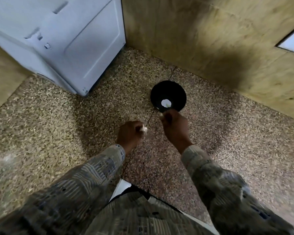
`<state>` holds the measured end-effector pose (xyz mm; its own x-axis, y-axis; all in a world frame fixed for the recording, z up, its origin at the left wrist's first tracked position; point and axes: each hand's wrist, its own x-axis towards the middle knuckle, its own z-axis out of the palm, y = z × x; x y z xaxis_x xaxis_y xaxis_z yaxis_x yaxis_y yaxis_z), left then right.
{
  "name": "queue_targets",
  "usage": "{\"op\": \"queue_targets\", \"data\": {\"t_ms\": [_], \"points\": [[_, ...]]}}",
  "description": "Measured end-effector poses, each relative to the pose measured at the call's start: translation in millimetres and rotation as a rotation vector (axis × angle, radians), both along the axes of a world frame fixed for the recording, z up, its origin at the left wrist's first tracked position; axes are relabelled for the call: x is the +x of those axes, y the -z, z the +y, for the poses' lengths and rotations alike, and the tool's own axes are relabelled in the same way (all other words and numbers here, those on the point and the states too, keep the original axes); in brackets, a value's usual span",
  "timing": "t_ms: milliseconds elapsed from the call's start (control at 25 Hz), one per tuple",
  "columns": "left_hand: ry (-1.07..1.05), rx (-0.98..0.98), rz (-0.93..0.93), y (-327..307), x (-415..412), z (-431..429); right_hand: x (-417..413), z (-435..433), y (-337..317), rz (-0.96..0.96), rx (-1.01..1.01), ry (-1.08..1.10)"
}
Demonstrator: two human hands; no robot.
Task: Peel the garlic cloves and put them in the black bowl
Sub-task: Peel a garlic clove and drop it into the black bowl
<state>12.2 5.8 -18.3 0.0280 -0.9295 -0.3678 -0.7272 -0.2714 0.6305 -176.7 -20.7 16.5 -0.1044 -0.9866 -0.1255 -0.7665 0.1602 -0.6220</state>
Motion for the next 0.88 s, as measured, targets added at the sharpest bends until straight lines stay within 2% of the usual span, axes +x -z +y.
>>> {"op": "queue_targets", "data": {"t_ms": [80, 160, 480, 760, 880], "points": [[0.001, 0.015, 0.079, 2.3, -0.7, -0.3, -6.3, -17.2, -13.4, -0.048, -0.019, 0.095], [-0.006, 0.017, 0.116, 3.0, -2.1, -1.3, -10.5, -19.6, -15.3, -0.036, -0.008, 0.099], [-0.018, 0.089, 0.325, 5.6, -11.9, 8.8, 1.5, 45.7, 13.2, -0.201, 0.208, -0.089], [-0.157, 0.092, 0.366, -0.2, -29.4, 27.2, -2.4, 65.5, 20.9, -0.147, -0.021, -0.074], [-0.2, 0.101, 0.38, -4.5, -36.7, 33.4, -3.2, 73.1, 28.2, -0.135, -0.047, -0.068]]}}
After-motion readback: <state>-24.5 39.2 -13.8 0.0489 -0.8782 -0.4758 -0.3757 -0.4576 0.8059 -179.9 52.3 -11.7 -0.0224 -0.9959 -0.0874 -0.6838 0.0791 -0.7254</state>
